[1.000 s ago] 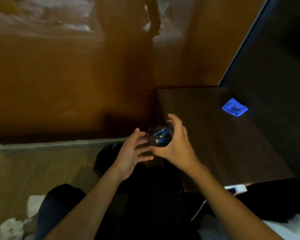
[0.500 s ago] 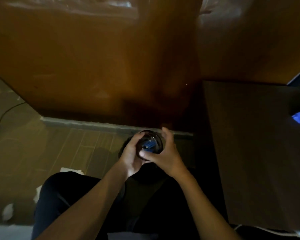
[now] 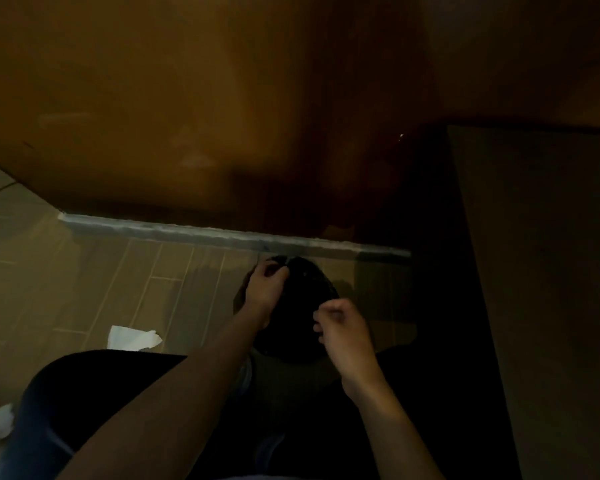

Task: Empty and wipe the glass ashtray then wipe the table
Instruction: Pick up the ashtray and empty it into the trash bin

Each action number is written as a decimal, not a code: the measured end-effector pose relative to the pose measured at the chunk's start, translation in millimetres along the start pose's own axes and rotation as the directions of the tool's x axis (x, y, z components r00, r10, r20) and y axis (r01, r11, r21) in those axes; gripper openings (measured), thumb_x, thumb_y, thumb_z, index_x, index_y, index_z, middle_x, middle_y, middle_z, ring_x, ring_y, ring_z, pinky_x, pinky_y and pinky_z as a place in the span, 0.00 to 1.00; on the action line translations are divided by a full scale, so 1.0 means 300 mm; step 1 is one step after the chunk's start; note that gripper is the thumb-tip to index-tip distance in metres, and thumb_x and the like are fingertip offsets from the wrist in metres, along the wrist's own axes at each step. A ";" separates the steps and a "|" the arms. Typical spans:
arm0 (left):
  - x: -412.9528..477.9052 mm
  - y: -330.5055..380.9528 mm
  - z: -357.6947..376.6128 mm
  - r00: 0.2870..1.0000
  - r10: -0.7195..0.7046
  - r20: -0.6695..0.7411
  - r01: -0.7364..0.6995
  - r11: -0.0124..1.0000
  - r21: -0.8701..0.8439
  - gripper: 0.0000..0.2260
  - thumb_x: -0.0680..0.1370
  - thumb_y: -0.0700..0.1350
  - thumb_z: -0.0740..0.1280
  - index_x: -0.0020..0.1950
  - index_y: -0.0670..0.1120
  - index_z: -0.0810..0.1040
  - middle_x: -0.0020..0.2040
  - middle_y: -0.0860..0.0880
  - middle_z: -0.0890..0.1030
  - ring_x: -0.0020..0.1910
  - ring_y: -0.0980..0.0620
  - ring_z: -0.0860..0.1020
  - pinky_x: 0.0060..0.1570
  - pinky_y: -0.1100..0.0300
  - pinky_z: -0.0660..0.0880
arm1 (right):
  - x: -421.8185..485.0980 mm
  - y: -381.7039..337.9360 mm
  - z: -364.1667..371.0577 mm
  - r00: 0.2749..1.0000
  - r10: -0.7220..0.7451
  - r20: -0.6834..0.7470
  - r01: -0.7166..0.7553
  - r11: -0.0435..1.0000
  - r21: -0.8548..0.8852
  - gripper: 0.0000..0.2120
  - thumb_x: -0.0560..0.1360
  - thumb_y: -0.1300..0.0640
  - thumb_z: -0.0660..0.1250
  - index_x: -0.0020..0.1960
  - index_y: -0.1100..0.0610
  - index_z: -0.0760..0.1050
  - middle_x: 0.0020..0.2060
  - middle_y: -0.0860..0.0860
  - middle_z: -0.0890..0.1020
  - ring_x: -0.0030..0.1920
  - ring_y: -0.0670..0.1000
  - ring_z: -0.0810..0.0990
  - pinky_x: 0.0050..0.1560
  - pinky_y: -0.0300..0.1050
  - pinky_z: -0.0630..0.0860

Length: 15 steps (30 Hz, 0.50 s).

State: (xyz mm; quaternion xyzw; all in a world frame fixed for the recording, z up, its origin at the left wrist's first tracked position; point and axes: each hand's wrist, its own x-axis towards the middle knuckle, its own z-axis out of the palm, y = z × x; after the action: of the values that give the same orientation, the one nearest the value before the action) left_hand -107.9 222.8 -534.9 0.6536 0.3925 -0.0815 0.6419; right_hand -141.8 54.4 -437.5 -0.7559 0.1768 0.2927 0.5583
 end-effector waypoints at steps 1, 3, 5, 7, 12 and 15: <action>0.017 0.003 0.012 0.999 0.033 -0.003 -0.033 0.999 0.011 0.14 0.83 0.48 0.67 0.69 0.49 0.76 0.54 0.46 0.81 0.49 0.50 0.80 0.56 0.46 0.79 | 0.001 0.002 -0.003 1.000 -0.010 -0.003 0.010 1.000 0.005 0.02 0.81 0.55 0.66 0.53 0.50 0.77 0.49 0.50 0.82 0.49 0.49 0.81 0.49 0.45 0.78; 0.040 0.016 0.043 0.997 0.071 0.005 -0.071 0.995 0.076 0.14 0.83 0.49 0.67 0.68 0.49 0.75 0.54 0.48 0.80 0.52 0.48 0.80 0.55 0.47 0.80 | -0.002 -0.001 -0.002 1.000 -0.028 -0.012 0.028 1.000 -0.004 0.02 0.81 0.54 0.66 0.53 0.48 0.77 0.50 0.49 0.81 0.49 0.48 0.81 0.48 0.45 0.78; 0.055 0.015 0.066 0.998 0.061 0.010 -0.062 0.974 0.219 0.17 0.83 0.51 0.67 0.71 0.49 0.73 0.52 0.48 0.81 0.51 0.47 0.80 0.45 0.53 0.77 | 0.000 0.005 0.002 0.999 -0.051 -0.013 0.050 0.998 -0.045 0.02 0.81 0.53 0.67 0.53 0.47 0.76 0.50 0.47 0.81 0.49 0.46 0.81 0.46 0.42 0.78; 0.072 -0.006 0.074 0.999 0.031 -0.028 -0.020 0.938 0.346 0.23 0.82 0.55 0.68 0.75 0.48 0.70 0.55 0.43 0.82 0.50 0.43 0.81 0.42 0.55 0.73 | -0.004 0.013 0.004 0.997 -0.081 0.004 0.081 0.991 -0.110 0.02 0.81 0.53 0.67 0.53 0.47 0.76 0.49 0.46 0.80 0.49 0.45 0.80 0.43 0.39 0.75; 0.094 -0.018 0.080 0.995 0.094 -0.031 -0.073 0.905 0.420 0.37 0.70 0.67 0.62 0.74 0.49 0.70 0.57 0.38 0.82 0.50 0.38 0.83 0.42 0.53 0.77 | -0.005 0.017 0.004 0.989 -0.137 0.054 0.144 0.976 -0.164 0.03 0.81 0.52 0.66 0.54 0.46 0.75 0.49 0.44 0.79 0.48 0.42 0.79 0.40 0.36 0.72; 0.071 -0.004 0.076 0.989 0.146 -0.009 -0.120 0.849 0.515 0.33 0.71 0.66 0.63 0.73 0.52 0.69 0.64 0.36 0.79 0.57 0.35 0.80 0.52 0.44 0.81 | -0.008 0.014 0.006 0.986 -0.159 0.050 0.165 0.974 -0.156 0.03 0.81 0.52 0.66 0.54 0.46 0.76 0.49 0.44 0.79 0.48 0.42 0.79 0.40 0.36 0.73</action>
State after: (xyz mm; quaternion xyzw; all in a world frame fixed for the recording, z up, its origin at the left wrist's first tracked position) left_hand -85.2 210.7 -552.3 0.8281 0.3257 -0.1228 0.4394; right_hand -146.6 54.6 -439.7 -0.8044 0.0801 0.2736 0.5212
